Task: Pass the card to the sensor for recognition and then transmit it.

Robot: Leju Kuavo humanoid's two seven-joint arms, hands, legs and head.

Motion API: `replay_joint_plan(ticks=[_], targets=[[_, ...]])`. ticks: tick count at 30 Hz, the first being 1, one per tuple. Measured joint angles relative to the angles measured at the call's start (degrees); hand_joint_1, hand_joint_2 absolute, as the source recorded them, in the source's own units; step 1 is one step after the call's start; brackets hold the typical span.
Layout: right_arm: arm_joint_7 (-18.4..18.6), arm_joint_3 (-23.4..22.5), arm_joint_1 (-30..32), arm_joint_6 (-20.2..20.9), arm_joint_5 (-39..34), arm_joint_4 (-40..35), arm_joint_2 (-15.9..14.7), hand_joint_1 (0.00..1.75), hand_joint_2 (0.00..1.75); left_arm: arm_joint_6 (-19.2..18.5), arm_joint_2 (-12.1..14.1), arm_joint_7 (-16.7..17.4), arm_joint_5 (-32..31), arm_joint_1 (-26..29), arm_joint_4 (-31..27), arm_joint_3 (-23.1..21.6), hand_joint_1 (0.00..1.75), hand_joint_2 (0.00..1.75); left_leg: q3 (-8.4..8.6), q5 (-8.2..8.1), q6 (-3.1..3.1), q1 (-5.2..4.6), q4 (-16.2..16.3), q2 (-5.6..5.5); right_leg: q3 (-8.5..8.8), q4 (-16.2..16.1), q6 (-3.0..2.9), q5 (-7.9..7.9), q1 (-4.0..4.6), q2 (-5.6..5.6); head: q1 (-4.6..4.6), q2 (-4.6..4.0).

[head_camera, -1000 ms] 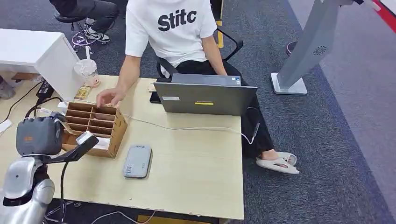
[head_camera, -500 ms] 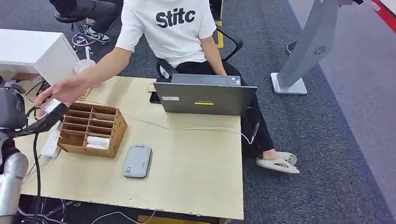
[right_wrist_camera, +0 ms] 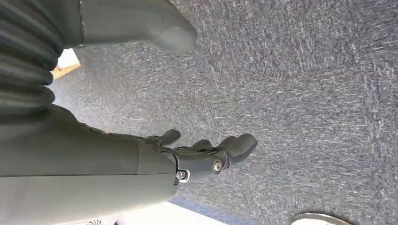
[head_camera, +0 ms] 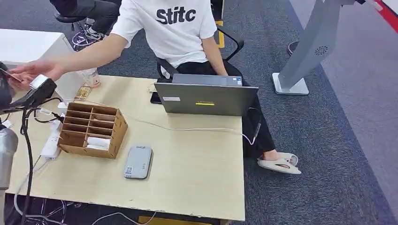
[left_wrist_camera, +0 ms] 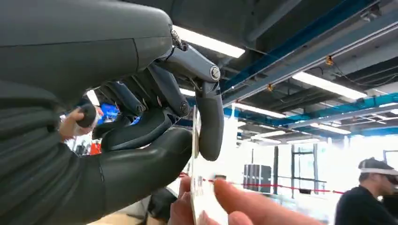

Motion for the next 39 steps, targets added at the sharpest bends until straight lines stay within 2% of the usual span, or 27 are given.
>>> replay_joint_plan(ticks=[3,4,5,11,14,17,20,24,27,28,29,30,31,32,33,34,35,36,37,39], targets=[[0.09,0.0,0.01,0.0,0.24,0.0,0.0,0.0,1.75,-0.02,-0.98,-0.79,1.62,0.0,-0.68,0.0,1.75,1.75,0.0,0.0,0.0,0.0,0.0,0.0,0.0,0.0,0.0,0.0,0.0,0.0,0.0,0.0],[0.09,0.0,0.01,0.0,0.33,0.0,0.0,0.0,1.75,-0.02,-1.18,-0.81,1.8,0.0,-0.94,0.0,0.77,1.75,0.0,0.0,0.0,0.0,0.0,0.0,0.0,0.0,0.0,0.0,0.0,0.0,0.0,0.0],[0.09,0.0,0.0,0.0,0.35,0.0,0.0,0.0,1.75,-0.04,-1.46,-0.79,1.95,-0.03,-1.16,0.0,0.0,1.75,0.0,0.0,0.0,0.0,0.0,0.0,0.01,0.0,0.0,0.0,0.0,0.0,0.0,0.0],[0.09,0.0,-0.01,0.13,0.48,0.0,0.0,0.0,1.75,-0.07,-3.45,-1.02,4.44,-0.01,-2.64,-0.02,0.0,1.75,-0.01,0.0,0.0,0.0,0.0,-0.01,0.0,0.0,0.0,0.0,0.0,-0.02,-0.02,0.0],[0.09,0.0,-0.05,0.31,0.55,0.0,0.0,0.0,1.75,0.63,-4.85,-2.29,6.73,0.94,-4.7,-0.02,0.0,1.75,-0.01,-0.01,0.0,-0.01,0.0,0.01,0.03,0.0,0.0,0.0,-0.01,0.01,0.0,0.0],[0.13,-0.02,-0.03,0.15,0.42,0.02,0.02,0.0,1.75,3.84,-6.01,-5.54,11.88,5.16,-9.34,-0.02,0.0,1.75,-0.01,-0.02,0.01,-0.03,-0.01,0.05,0.04,0.0,0.0,0.0,-0.03,0.05,0.0,0.0],[0.52,-0.18,0.01,-0.07,-0.26,0.02,0.11,0.0,1.75,8.2,-6.75,-10.1,16.64,13.25,-16.32,-0.02,0.0,1.75,0.01,-0.1,0.02,-0.05,-0.01,0.08,0.02,-0.01,0.0,-0.03,-0.04,0.09,0.0,0.0],[0.79,-0.79,0.13,-0.55,-0.94,0.04,0.37,0.0,1.75,14.94,-7.34,-16.51,22.79,27.72,-27.06,0.07,0.0,1.75,0.04,-0.22,0.04,-0.05,-0.05,0.29,-0.02,-0.02,-0.01,-0.12,-0.04,0.25,0.0,0.0],[0.79,-1.77,0.28,-1.22,-1.64,0.04,0.59,0.0,1.75,19.03,-8.28,-23.46,29.82,40.65,-35.24,1.07,0.0,1.75,0.13,-0.43,0.02,-0.05,-0.07,0.54,-0.03,-0.03,-0.05,-0.22,-0.04,0.48,0.02,0.0],[0.61,-2.1,0.6,-1.44,-2.01,0.04,0.68,0.0,1.75,20.3,-9.32,-26.87,33.61,46.04,-38.48,2.05,0.0,1.75,0.11,-0.47,0.03,-0.03,-0.06,0.54,-0.02,-0.07,0.02,-0.33,-0.03,0.46,-0.18,0.0],[0.61,-2.25,0.74,-1.53,-2.08,0.04,0.72,0.0,1.75,20.66,-9.71,-28.23,35.05,48.01,-39.57,2.54,0.0,1.75,0.06,-0.47,0.04,-0.03,-0.06,0.4,0.0,-0.08,0.04,-0.35,-0.02,0.31,-0.07,0.0],[0.5,-2.82,0.69,-1.7,-2.14,0.04,0.76,0.0,1.75,21.0,-10.8,-31.46,38.33,52.72,-42.78,4.16,0.0,1.75,0.05,-0.48,0.04,-0.04,-0.07,0.27,0.07,-0.07,0.02,-0.36,-0.03,0.15,0.17,0.0],[0.44,-2.97,0.67,-1.84,-2.19,0.04,0.79,0.0,1.75,20.96,-11.37,-32.55,39.64,54.48,-43.83,4.99,0.0,1.75,0.06,-0.48,0.04,-0.04,-0.07,0.31,0.08,-0.07,0.01,-0.37,-0.03,0.18,0.13,0.0],[0.37,-3.1,0.7,-2.12,-2.19,0.04,0.85,0.0,1.75,20.56,-13.18,-34.78,42.77,57.33,-45.75,7.42,0.0,1.75,0.05,-0.48,0.04,-0.04,-0.07,0.33,0.07,-0.07,0.0,-0.37,-0.03,0.2,0.07,0.0],[0.02,-3.3,0.74,-2.43,-2.23,0.04,0.87,0.0,1.75,18.81,-14.94,-37.84,47.45,59.52,-47.07,9.66,0.0,1.75,0.06,-0.48,0.04,-0.03,-0.07,0.31,0.07,-0.08,0.01,-0.37,-0.03,0.18,0.07,0.0],[-0.46,-3.54,0.77,-2.62,-2.3,0.04,0.9,0.0,1.75,15.41,-17.8,-41.14,53.04,61.52,-48.56,13.68,0.0,1.75,0.06,-0.48,0.04,-0.04,-0.07,0.3,0.07,-0.08,0.01,-0.37,-0.03,0.17,0.07,0.0],[-0.88,-3.74,0.77,-2.69,-2.3,0.02,0.9,0.0,1.75,12.53,-20.49,-43.07,56.19,62.55,-49.29,17.02,0.0,1.75,0.06,-0.48,0.04,-0.04,-0.07,0.29,0.08,-0.08,0.01,-0.37,-0.03,0.16,0.07,0.0],[-1.38,-3.98,0.76,-2.71,-2.36,0.02,0.9,0.0,1.75,10.02,-22.28,-44.44,58.26,63.0,-49.73,20.87,0.0,1.75,0.05,-0.48,0.04,-0.03,-0.07,0.3,0.09,-0.08,0.01,-0.37,-0.03,0.16,0.06,0.0],[-2.52,-4.39,0.76,-2.75,-2.49,0.02,0.94,0.0,1.75,7.71,-26.41,-44.48,62.0,63.43,-49.73,28.87,0.0,1.75,0.09,-0.48,0.04,-0.03,-0.07,0.3,0.09,-0.08,0.0,-0.37,-0.02,0.16,0.04,0.0],[-3.17,-4.66,0.75,-2.89,-2.54,0.02,0.96,0.0,1.75,5.88,-28.7,-44.94,65.8,63.4,-48.85,35.34,0.0,1.75,0.12,-0.47,0.04,-0.03,-0.07,0.29,0.1,-0.07,0.0,-0.37,-0.02,0.16,-0.02,0.0]])
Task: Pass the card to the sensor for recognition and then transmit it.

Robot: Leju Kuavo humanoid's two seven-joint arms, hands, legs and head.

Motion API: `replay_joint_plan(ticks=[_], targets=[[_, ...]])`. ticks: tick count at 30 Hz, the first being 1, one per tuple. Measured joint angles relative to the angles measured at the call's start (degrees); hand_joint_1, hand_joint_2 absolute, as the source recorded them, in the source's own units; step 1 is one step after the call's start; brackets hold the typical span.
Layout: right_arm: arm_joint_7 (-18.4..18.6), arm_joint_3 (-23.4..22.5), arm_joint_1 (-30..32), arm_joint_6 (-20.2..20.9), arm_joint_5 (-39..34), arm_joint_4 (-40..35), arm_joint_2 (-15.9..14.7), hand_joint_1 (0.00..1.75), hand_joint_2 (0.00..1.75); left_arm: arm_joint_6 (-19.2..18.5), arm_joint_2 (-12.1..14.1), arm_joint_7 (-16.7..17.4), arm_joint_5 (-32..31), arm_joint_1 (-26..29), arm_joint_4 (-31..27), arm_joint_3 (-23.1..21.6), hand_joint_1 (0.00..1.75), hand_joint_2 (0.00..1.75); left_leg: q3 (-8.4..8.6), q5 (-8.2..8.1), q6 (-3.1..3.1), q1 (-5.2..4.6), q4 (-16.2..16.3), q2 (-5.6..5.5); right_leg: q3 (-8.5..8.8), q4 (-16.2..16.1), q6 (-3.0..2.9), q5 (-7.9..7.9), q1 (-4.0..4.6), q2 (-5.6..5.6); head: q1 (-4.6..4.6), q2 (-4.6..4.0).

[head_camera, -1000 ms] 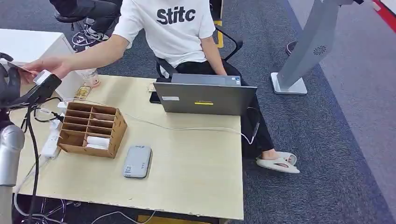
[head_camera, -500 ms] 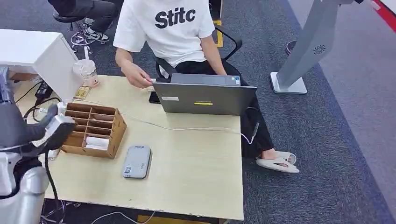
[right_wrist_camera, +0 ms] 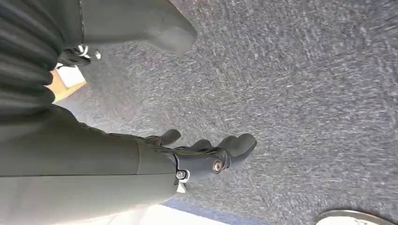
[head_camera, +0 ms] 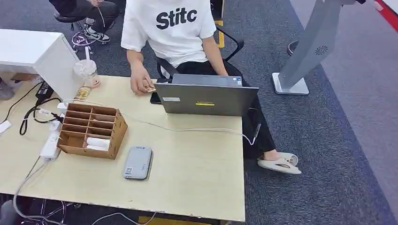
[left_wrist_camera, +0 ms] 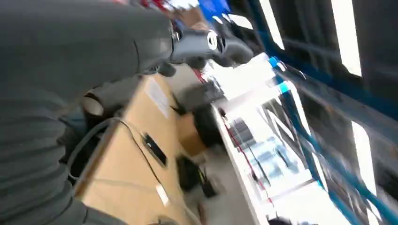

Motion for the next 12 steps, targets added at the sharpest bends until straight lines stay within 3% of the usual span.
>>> replay_joint_plan(ticks=[5,8,12], targets=[[-0.44,-0.31,-0.11,-0.15,0.04,0.0,0.02,0.0,1.75,-1.48,-4.93,-1.49,1.02,-0.38,2.64,11.46,0.0,1.75,0.04,0.02,-0.01,0.02,0.0,-0.07,0.07,0.01,0.0,0.0,0.01,-0.08,-0.02,0.0],[-0.44,-0.52,-0.14,-0.15,0.57,0.0,0.07,0.0,1.75,0.69,-5.98,2.26,1.24,-1.13,3.76,14.17,0.0,1.75,0.05,0.02,-0.01,0.01,0.0,-0.08,0.13,0.01,0.0,0.0,0.0,-0.08,0.0,0.0],[-1.2,-0.52,-0.28,0.0,1.79,0.0,0.24,0.0,1.75,3.15,-6.38,4.86,-0.75,-7.65,15.42,23.43,0.0,1.75,0.1,0.05,0.01,0.0,0.0,-0.26,0.22,0.01,0.0,0.0,0.0,-0.26,0.09,0.0]])
